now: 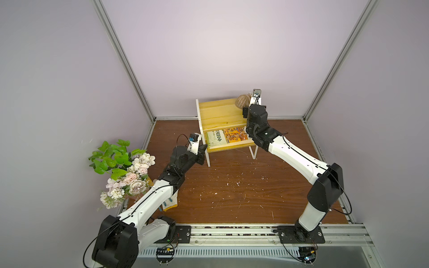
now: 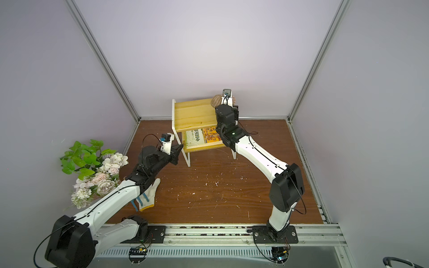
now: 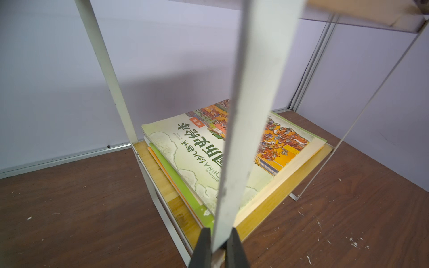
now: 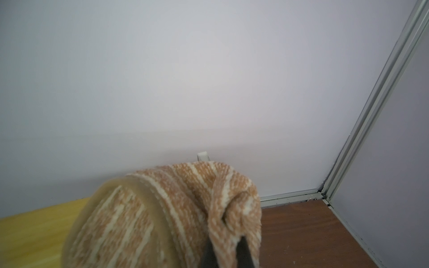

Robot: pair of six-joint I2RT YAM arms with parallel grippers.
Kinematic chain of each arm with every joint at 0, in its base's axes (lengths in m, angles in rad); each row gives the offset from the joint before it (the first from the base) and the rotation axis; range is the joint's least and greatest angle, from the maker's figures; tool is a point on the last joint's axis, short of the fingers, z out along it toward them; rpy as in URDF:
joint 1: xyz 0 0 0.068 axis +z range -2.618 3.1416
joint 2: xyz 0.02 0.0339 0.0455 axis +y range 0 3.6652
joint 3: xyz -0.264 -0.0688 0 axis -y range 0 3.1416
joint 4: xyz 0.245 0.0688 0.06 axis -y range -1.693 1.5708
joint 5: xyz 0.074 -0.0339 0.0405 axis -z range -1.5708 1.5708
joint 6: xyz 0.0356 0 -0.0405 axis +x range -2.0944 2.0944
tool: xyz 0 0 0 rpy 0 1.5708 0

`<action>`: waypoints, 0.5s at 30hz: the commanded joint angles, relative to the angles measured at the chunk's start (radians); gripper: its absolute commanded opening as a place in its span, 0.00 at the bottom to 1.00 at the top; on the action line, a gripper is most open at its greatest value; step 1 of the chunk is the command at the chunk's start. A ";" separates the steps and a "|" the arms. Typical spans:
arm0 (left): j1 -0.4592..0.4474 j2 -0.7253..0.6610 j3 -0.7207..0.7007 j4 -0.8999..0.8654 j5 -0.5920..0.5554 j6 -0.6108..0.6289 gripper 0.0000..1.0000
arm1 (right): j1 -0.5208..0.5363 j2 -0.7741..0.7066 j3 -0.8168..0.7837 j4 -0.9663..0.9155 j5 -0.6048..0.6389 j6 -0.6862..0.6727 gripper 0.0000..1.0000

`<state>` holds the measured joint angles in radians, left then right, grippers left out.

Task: Wipe the bookshelf clean with a cloth
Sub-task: Wipe the dust from the shelf.

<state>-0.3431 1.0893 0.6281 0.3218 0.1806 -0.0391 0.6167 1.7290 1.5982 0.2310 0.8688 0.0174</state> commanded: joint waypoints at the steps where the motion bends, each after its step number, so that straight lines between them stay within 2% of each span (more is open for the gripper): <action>1: 0.039 -0.021 -0.008 0.031 -0.078 -0.013 0.00 | -0.030 -0.012 -0.070 0.022 0.113 -0.011 0.00; 5: 0.048 -0.019 -0.002 0.035 -0.076 -0.010 0.00 | -0.026 0.016 -0.033 -0.025 0.126 0.023 0.00; 9: 0.071 -0.040 -0.008 0.050 -0.067 -0.011 0.00 | -0.025 -0.094 -0.117 0.027 0.123 -0.040 0.00; 12: 0.094 -0.046 0.000 0.061 -0.043 -0.011 0.00 | -0.022 -0.161 -0.106 -0.135 -0.026 -0.029 0.00; 15: 0.098 -0.033 0.008 0.080 0.001 -0.009 0.00 | -0.019 -0.148 -0.109 -0.179 -0.150 0.002 0.00</action>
<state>-0.3016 1.0855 0.6254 0.3283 0.2413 -0.0139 0.6258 1.6005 1.4925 0.1635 0.7586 0.0120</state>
